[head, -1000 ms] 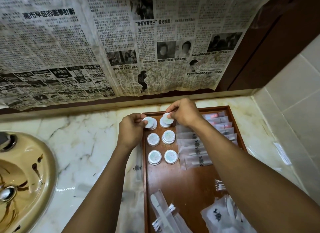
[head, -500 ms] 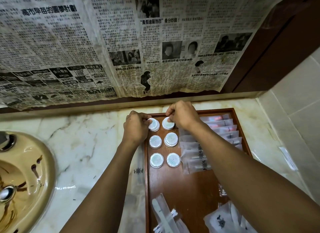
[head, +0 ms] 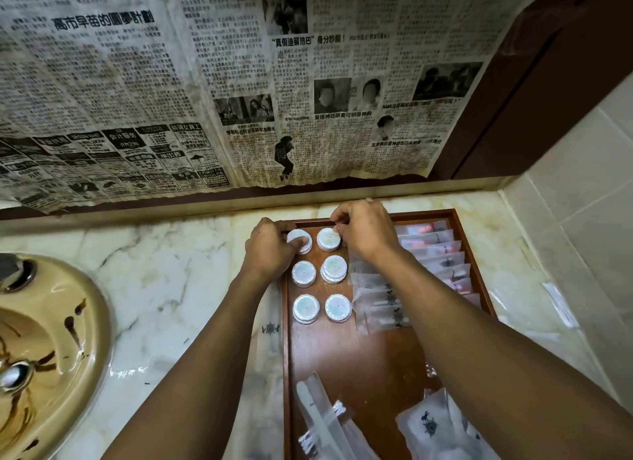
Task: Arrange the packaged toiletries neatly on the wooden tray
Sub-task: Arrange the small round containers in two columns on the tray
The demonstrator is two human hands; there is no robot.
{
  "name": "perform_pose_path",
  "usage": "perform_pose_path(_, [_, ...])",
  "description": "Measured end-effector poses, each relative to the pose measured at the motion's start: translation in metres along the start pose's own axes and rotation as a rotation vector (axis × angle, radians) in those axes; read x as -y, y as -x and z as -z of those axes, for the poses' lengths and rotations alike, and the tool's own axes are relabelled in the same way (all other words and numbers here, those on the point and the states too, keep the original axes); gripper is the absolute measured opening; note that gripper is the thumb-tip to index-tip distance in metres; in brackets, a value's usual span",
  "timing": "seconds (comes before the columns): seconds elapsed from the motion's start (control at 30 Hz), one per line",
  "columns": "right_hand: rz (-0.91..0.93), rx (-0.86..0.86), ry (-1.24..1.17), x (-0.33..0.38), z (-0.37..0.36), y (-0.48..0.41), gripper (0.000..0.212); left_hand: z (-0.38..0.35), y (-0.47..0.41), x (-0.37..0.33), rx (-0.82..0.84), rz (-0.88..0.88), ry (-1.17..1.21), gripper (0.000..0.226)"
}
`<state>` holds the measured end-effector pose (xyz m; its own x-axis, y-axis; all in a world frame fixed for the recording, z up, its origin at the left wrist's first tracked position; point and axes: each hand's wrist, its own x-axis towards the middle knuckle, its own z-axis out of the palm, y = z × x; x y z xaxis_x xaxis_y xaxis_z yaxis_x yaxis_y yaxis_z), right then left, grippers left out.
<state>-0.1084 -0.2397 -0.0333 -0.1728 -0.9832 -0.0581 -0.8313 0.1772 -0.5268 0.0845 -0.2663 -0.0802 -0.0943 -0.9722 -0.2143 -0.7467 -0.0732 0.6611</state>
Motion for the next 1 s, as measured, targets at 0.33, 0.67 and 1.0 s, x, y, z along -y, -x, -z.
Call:
perform_pose_path(0.33, [-0.014,-0.098,-0.248,-0.017,0.049,0.053,0.019,0.006,0.007,-0.012,0.044,-0.076,-0.247,0.038])
perform_pose_path(0.67, [-0.070,-0.066,-0.238,-0.074,0.090,0.161,0.018,0.022,0.082,-0.027,-0.127,-0.134,-0.057,0.033])
perform_pose_path(1.0, [0.038,0.441,0.272,-0.140,0.043,0.305,0.096,-0.023,0.271,-0.001,0.213,-0.277,-0.423,0.055])
